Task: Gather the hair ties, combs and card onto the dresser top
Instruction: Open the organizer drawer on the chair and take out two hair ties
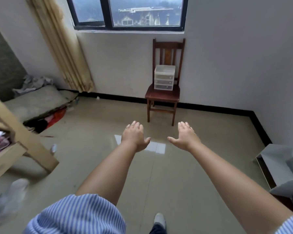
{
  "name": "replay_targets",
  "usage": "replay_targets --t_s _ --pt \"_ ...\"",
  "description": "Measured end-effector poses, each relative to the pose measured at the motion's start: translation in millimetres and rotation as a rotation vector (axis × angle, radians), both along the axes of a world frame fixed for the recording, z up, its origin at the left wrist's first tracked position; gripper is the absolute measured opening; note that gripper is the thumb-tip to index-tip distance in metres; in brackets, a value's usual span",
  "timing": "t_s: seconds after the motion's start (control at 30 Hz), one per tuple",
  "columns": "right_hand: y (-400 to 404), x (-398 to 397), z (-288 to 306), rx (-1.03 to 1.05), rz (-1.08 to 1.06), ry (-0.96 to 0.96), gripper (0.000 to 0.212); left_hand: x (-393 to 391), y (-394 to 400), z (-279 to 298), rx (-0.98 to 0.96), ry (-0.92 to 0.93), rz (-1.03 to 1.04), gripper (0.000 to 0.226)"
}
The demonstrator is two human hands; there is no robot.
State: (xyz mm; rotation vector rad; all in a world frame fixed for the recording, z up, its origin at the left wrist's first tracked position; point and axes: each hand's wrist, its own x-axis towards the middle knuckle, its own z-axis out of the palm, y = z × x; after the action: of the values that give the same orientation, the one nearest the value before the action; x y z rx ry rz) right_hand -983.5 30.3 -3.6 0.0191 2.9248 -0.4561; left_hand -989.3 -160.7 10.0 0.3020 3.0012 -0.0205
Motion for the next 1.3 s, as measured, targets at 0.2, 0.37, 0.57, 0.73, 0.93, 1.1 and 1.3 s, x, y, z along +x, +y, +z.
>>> replay_targets --t_s 0.2,0.37,0.57,0.73,0.93,1.1,1.3 --pt "17.9 -186.1 0.6 -0.017 -0.030 -0.049 0.084 -191.3 0.7 8.2 -0.033 -0.016 0.006 0.069" --pt "19.2 -344.1 -3.8 0.023 -0.013 -0.039 0.084 -346.3 -2.7 -7.5 -0.065 -0.031 0.031 0.069" --pt "26.1 -534.6 -20.7 0.003 -0.089 -0.047 0.083 -550.9 4.4 -28.1 -0.056 -0.065 0.004 0.068" --pt "40.5 -649.4 -40.0 -0.042 -0.153 -0.116 0.081 -698.9 24.5 -31.0 -0.001 -0.068 0.006 0.064" --pt "74.7 -787.4 -83.7 -0.102 -0.221 -0.165 0.078 -848.2 73.8 -70.4 -0.001 -0.126 -0.066 0.059" --pt "106.7 -913.3 -122.9 -0.241 -0.319 -0.195 0.072 -962.9 111.3 -109.6 -0.018 -0.180 -0.107 0.052" --pt "121.2 -1015.6 -178.4 -0.469 -0.489 -0.341 0.064 -1058.9 137.7 -158.3 -0.020 -0.257 -0.139 0.057"
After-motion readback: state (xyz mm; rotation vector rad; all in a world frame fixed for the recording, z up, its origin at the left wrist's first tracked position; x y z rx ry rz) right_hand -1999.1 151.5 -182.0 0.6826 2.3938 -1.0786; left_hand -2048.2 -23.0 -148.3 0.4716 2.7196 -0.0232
